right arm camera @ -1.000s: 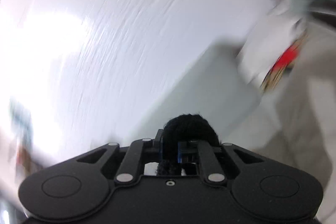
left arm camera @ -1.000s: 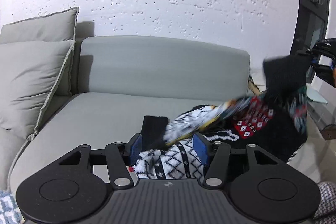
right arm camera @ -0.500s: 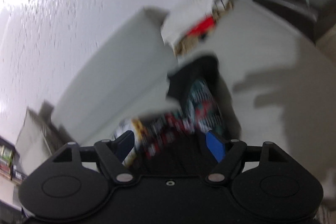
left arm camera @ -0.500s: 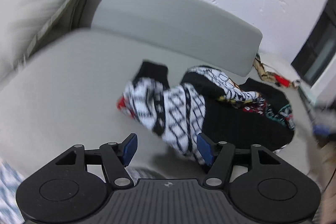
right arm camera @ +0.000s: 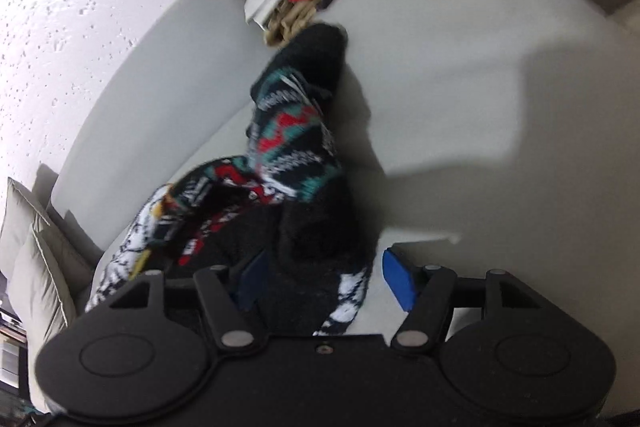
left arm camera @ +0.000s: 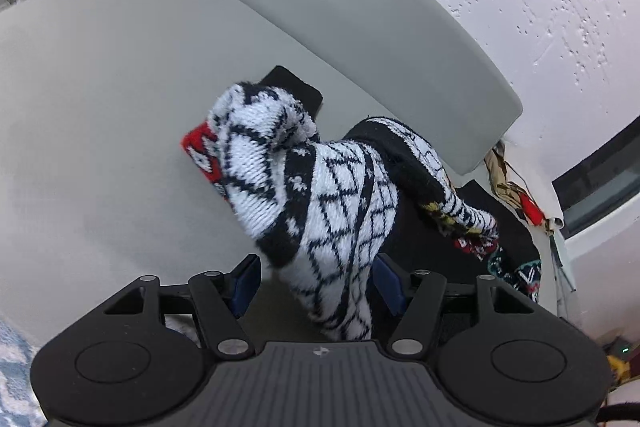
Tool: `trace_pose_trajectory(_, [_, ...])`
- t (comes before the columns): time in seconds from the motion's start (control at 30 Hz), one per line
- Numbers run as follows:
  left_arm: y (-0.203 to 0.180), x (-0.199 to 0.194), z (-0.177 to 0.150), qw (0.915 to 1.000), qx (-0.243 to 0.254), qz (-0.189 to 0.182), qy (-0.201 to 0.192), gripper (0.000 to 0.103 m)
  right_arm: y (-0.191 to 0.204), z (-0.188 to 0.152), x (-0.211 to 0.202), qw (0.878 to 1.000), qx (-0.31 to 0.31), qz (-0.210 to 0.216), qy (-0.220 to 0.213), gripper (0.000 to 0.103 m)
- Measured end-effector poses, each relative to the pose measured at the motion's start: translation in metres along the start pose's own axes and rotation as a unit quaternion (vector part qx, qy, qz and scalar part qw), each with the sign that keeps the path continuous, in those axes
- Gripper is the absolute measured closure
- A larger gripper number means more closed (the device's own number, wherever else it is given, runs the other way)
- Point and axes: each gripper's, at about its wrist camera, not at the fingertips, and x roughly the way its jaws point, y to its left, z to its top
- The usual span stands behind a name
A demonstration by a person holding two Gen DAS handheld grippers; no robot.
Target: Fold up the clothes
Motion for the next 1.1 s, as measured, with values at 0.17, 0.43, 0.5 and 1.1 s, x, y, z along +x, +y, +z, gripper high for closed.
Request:
trace_pose_trajectory(0.17, [-0.002,0.025,0.007,0.9992,0.028,0.012,0.027,0.057,0.014,0.0,0.029,0.992,-0.119,0.027,0.017,0.033])
trace_pose_trajectory(0.43, [-0.015,0.013,0.011,0.997,0.069,0.013,0.033,0.093,0.037,-0.003,0.015,0.985,-0.15,0.064,0.056,0.084])
trace_pose_trajectory(0.5, [-0.028,-0.002,0.024,0.9963,0.08,0.0,0.031,0.094,0.046,0.0,-0.007,0.989,-0.108,0.091,0.052,0.085])
trace_pose_trajectory(1.1, [-0.174,-0.264,0.136,0.9374,0.094,-0.187,-0.279,0.095,0.15,0.092,-0.385,0.91,-0.013,0.297,-0.288,0.087])
